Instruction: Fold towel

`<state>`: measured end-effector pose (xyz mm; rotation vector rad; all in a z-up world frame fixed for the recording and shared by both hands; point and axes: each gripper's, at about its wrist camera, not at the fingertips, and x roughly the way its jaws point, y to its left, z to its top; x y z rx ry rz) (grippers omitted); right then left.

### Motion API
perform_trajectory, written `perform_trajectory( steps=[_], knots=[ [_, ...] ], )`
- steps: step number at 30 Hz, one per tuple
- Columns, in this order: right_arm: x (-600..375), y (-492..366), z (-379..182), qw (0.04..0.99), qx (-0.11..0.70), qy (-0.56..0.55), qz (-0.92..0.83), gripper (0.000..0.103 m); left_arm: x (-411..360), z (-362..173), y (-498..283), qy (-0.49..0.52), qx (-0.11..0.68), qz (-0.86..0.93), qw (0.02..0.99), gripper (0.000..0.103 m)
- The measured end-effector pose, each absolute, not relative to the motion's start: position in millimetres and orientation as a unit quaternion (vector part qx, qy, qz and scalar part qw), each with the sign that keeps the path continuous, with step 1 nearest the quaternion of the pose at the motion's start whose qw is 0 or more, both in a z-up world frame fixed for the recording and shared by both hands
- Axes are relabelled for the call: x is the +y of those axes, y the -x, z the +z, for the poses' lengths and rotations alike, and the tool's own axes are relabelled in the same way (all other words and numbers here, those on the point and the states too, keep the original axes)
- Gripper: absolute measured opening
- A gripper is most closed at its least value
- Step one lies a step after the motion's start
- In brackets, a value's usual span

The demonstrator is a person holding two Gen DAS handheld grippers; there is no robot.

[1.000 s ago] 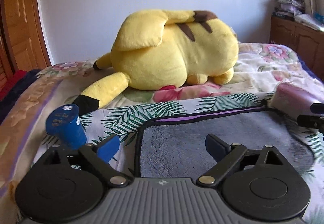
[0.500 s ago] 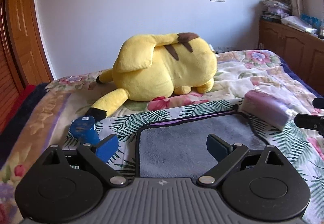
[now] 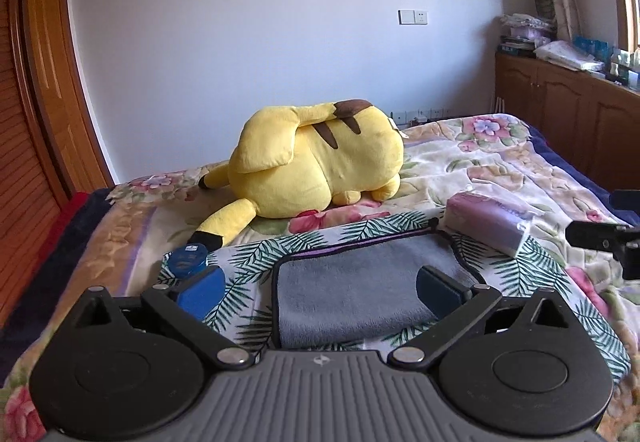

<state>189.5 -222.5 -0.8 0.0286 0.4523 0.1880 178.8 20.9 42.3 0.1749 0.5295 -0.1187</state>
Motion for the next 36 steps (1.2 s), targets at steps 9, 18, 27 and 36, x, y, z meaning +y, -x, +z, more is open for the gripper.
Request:
perform_trajectory(
  steps=[9, 18, 27, 36],
  knots=[
    [-225, -160, 10, 0.972, 0.217, -0.015, 0.090, 0.103, 13, 48, -137, -0.076, 0.259, -0.060, 0.961, 0.103],
    [-224, -132, 3, 0.971, 0.221, -0.027, 0.089, 0.103, 9, 32, -99, -0.066, 0.264, -0.055, 0.961, 0.103],
    [-215, -107, -10, 0.971, 0.221, -0.017, 0.089, 0.103, 13, 16, -70, -0.065, 0.270, -0.052, 0.959, 0.103],
    [-205, -79, -23, 0.970, 0.223, -0.013, 0.092, 0.103, 14, -1, -46, -0.043, 0.277, -0.049, 0.958, 0.103]
  ],
)
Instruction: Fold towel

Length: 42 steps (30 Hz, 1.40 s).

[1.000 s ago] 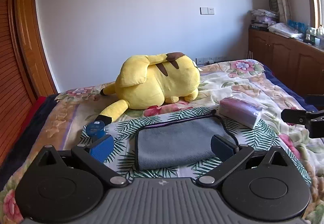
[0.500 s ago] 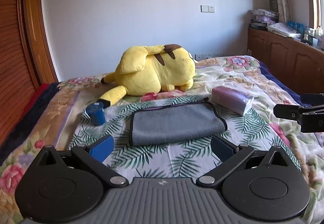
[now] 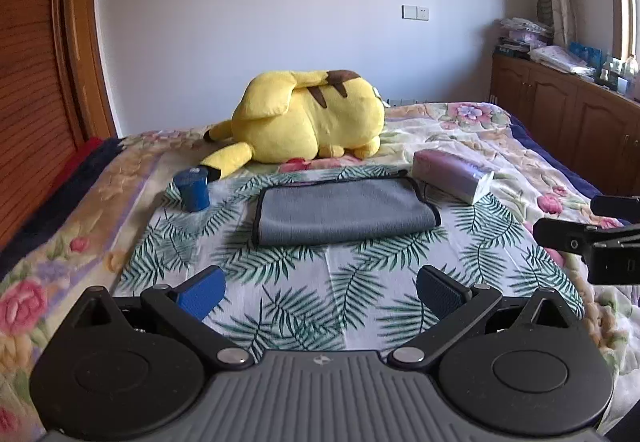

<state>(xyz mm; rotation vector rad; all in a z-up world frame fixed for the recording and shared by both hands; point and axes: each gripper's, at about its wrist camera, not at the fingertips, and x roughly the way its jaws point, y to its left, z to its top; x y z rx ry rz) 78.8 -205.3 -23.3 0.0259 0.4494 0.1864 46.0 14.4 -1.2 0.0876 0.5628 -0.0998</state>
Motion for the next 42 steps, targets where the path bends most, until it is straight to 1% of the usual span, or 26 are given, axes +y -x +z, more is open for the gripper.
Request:
perform_trajectory(
  steps=[10, 23, 27, 42],
  knots=[
    [-198, -63, -45, 0.967, 0.239, -0.006, 0.089, 0.103, 16, -28, -32, -0.041, 0.299, -0.039, 0.953, 0.103],
    [-196, -56, -67, 0.964, 0.250, -0.019, 0.089, 0.103, 17, -46, -28, -0.043, 0.300, -0.030, 0.953, 0.103],
    [-195, -57, -77, 0.962, 0.258, -0.016, 0.092, 0.103, 18, -47, -29, -0.044, 0.296, -0.031, 0.954, 0.103],
    [-198, -50, -68, 0.970, 0.225, -0.018, 0.092, 0.103, 14, -39, -17, -0.059, 0.262, -0.031, 0.963, 0.103]
  ],
)
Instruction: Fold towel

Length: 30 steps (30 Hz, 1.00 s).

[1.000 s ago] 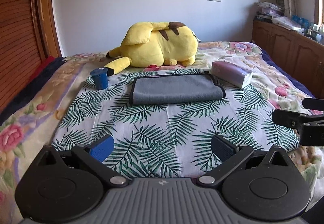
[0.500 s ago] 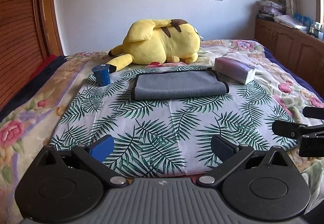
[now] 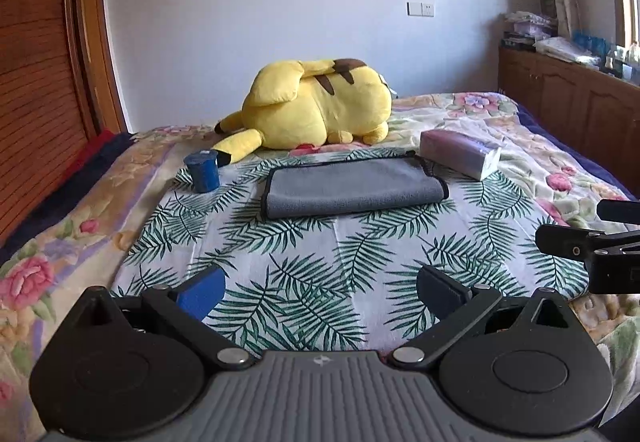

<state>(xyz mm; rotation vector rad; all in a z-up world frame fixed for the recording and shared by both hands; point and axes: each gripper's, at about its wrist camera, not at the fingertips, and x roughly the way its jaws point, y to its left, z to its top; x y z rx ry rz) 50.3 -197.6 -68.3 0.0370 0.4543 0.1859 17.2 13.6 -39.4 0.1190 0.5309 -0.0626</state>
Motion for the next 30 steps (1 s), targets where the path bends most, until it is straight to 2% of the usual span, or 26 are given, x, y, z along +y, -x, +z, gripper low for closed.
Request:
perform_trajectory(
  steps=[30],
  knots=[
    [-208, -40, -55, 0.983, 0.161, -0.027, 0.080, 0.103, 24, -8, -2, -0.035, 0.199, -0.028, 0.979, 0.103]
  ],
)
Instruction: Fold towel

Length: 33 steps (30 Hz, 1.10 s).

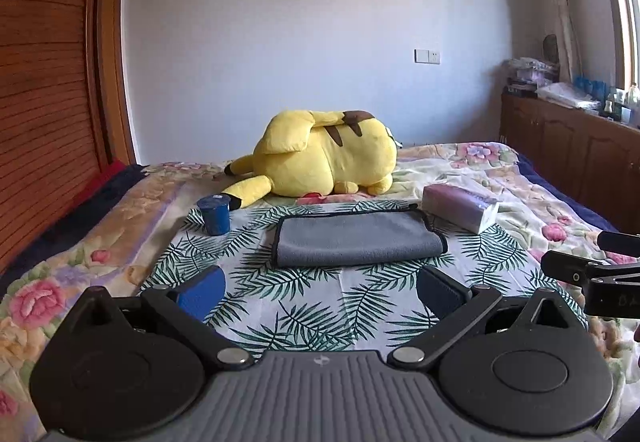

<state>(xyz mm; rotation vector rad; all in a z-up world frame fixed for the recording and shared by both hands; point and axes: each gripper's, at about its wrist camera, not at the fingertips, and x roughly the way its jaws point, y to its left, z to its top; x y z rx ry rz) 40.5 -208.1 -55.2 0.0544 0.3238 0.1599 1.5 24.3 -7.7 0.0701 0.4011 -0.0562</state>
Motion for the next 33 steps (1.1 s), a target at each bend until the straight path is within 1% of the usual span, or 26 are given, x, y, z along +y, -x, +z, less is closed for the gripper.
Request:
perform_trajectory(
  steps=[12, 22, 33],
  knots=[
    [-210, -33, -48, 0.988, 0.127, -0.030, 0.076, 0.103, 22, -2, 6, -0.052, 0.163, -0.011, 0.985, 0.103],
    [-213, -30, -47, 0.991, 0.113, -0.023, 0.072, 0.103, 23, -3, 6, -0.053, 0.164, -0.011, 0.985, 0.103],
    [-215, -31, -47, 0.990, 0.116, -0.033, 0.072, 0.103, 25, -5, 5, -0.053, 0.168, -0.012, 0.984, 0.103]
  ],
)
